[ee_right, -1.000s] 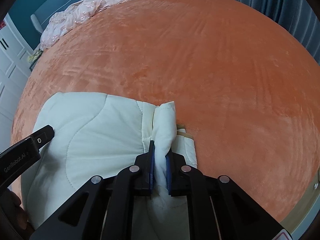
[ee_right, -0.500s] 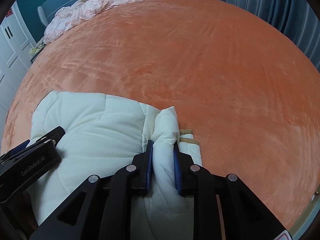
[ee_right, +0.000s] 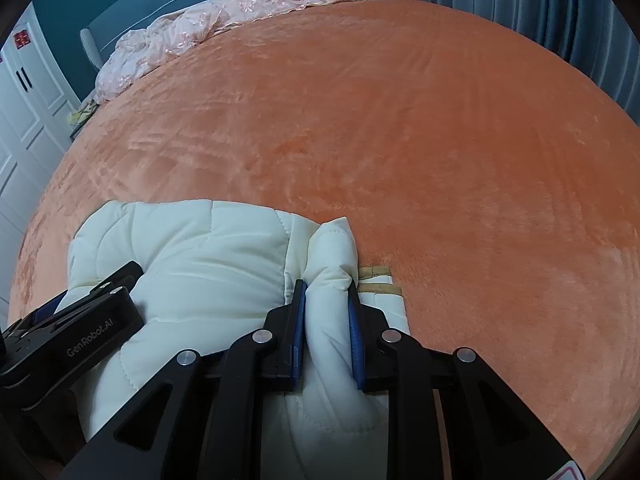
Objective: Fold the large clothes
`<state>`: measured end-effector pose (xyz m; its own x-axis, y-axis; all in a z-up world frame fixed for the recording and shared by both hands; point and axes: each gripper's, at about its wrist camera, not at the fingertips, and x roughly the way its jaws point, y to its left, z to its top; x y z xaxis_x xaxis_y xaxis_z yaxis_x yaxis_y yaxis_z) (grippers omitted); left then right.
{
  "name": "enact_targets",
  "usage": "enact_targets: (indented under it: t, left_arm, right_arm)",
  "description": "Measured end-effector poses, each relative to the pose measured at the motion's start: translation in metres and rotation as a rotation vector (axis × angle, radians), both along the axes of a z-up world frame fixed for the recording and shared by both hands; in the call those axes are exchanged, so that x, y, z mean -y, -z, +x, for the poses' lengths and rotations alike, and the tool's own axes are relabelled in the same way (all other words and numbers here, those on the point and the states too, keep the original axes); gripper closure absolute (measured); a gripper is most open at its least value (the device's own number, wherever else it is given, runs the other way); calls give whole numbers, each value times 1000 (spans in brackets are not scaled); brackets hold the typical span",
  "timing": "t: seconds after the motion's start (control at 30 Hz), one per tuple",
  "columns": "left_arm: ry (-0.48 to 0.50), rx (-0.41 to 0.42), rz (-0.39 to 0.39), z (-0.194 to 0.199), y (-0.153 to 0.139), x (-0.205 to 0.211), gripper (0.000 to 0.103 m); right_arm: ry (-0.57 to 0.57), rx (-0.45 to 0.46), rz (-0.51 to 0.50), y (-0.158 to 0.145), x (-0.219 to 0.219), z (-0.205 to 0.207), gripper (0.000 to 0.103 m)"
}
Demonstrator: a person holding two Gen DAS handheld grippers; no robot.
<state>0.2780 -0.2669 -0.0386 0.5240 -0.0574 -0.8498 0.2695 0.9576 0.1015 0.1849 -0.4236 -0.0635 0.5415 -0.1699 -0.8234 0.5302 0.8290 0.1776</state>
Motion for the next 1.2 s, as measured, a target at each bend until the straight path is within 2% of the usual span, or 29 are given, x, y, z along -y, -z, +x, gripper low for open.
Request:
enact_targets:
  t: [0.27,0.7,0.83,0.9,1.0,1.07,1.2]
  left_arm:
    - [-13,32,9,1,5,3,8]
    - [-20,51,12,-1,3,3,7]
    - [-18,4,-55,-5,-11,-12,7]
    - [-16,-42,-88,-11,-25,-28,7]
    - [-35,-111,-183,-28,-41,-60,7]
    - [-33,-168,-258,-41,-45,-82,7]
    - [-57,-249,-307,-65,-35,-121,7]
  right_arm:
    - [5,52,35,5,6,-3,82]
    - [26,88,0,3,0,-7,81]
    - [45,138,66,-5,9,-22,78]
    - [77,151,124,-19,14,-38,69]
    - [66,201,117,-44,9,-72,56]
    - [32,186,129,-52,5,-91,51]
    - [-19,118,206,-46,0,-116,43]
